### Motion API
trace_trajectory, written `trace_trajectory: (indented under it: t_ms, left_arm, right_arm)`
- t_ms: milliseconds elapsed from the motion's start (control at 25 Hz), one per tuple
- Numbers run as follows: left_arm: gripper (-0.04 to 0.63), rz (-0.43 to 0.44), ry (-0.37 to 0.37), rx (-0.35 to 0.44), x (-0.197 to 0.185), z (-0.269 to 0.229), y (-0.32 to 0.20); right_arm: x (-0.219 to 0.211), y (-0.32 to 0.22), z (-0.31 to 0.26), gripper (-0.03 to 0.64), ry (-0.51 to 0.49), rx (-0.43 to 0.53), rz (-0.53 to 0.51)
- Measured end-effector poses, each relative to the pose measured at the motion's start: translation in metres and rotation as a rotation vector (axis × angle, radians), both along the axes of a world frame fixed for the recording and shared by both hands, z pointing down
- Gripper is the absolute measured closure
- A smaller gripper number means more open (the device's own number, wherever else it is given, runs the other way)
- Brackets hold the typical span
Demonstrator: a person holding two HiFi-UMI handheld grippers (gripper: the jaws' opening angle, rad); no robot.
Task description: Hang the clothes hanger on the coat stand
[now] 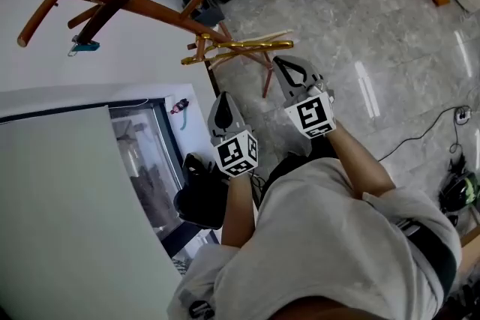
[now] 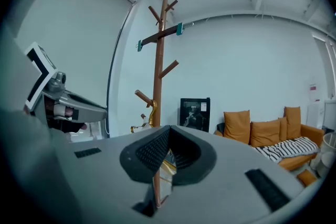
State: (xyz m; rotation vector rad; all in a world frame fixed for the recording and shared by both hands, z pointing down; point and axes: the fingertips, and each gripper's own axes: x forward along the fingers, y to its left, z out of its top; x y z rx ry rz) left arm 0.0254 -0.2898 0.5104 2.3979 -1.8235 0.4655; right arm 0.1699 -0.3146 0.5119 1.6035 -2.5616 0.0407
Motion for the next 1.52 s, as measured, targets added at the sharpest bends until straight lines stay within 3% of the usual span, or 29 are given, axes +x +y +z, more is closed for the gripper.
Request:
trace_trajectory:
  t_ms: [320, 520, 760, 1040, 1240, 1520]
  left_arm:
    - [0.587, 0.009, 0.033, 0.006, -0.018, -0.005, 0.046]
    - [0.588, 0.01, 0.063, 0.071, -0.038, -0.022, 0.08]
    - [0.588, 0.023, 0.106, 0.112, -0.068, -0.038, 0.157]
    - [0.588, 0.113, 0.102, 0.175, -0.064, -0.055, 0.225]
    - [0.586, 0.126, 0.099, 0.215, -0.061, -0.074, 0.245]
    - [0.587, 0.097, 0.099, 0.277, -0.063, -0.11, 0.243]
  right_arm:
    - [-0.021, 0.038, -0.016, 0.612, 0.045, 0.021, 0.027]
    - [-0.047, 0.078, -0.037, 0.612, 0.089, 0.066, 0.045]
    - [-0.085, 0.169, -0.056, 0.612, 0.108, 0.093, 0.063]
    - [-0.084, 0.255, -0.078, 0.612, 0.138, 0.091, 0.123]
    - [-0.085, 0.272, -0.109, 0.612, 0.145, 0.161, 0.158]
    - [-0.093, 0.273, -0.144, 0.612, 0.115, 0.218, 0.113]
